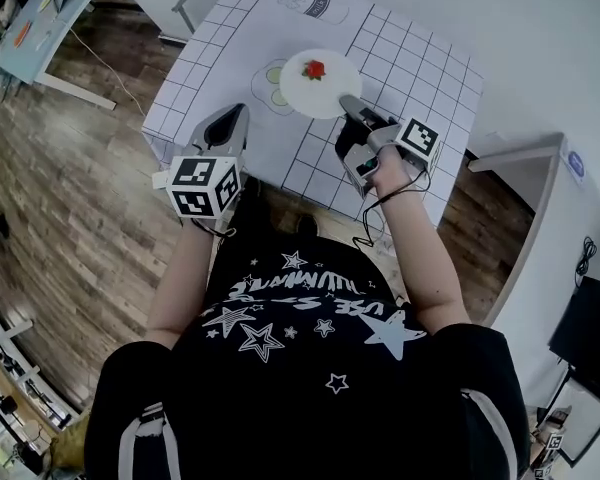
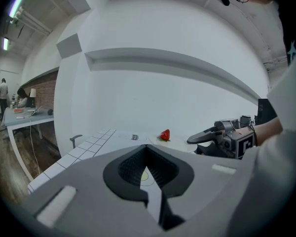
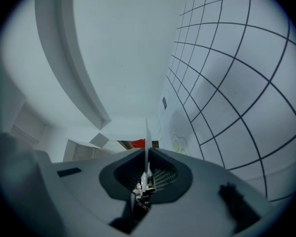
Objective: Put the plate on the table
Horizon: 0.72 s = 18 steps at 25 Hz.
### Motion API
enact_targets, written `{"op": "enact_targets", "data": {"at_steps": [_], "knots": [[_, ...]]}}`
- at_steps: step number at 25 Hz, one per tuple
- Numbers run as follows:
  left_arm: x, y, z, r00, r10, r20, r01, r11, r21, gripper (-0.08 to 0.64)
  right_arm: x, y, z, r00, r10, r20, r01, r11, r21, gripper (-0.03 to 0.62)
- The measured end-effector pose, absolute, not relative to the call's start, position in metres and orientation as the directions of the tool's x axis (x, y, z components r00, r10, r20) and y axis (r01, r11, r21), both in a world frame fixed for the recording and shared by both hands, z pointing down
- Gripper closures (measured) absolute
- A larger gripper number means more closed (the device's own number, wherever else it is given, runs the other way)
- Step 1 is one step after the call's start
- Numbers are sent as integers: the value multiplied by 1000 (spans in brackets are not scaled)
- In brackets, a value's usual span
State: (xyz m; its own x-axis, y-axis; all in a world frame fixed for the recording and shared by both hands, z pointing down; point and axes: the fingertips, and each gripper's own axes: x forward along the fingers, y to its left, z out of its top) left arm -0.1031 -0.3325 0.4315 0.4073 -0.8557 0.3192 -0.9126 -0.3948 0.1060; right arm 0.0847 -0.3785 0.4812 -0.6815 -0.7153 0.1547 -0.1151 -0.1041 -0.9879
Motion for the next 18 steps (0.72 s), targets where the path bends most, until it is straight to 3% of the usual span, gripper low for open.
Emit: {"op": "enact_targets", "data": {"at_steps": [18], "knots": [[-124,-503,410,593,-754,281,-799,-596,86,551,78,-471,483,-489,-857,165,-134,-113,-984,566]]}}
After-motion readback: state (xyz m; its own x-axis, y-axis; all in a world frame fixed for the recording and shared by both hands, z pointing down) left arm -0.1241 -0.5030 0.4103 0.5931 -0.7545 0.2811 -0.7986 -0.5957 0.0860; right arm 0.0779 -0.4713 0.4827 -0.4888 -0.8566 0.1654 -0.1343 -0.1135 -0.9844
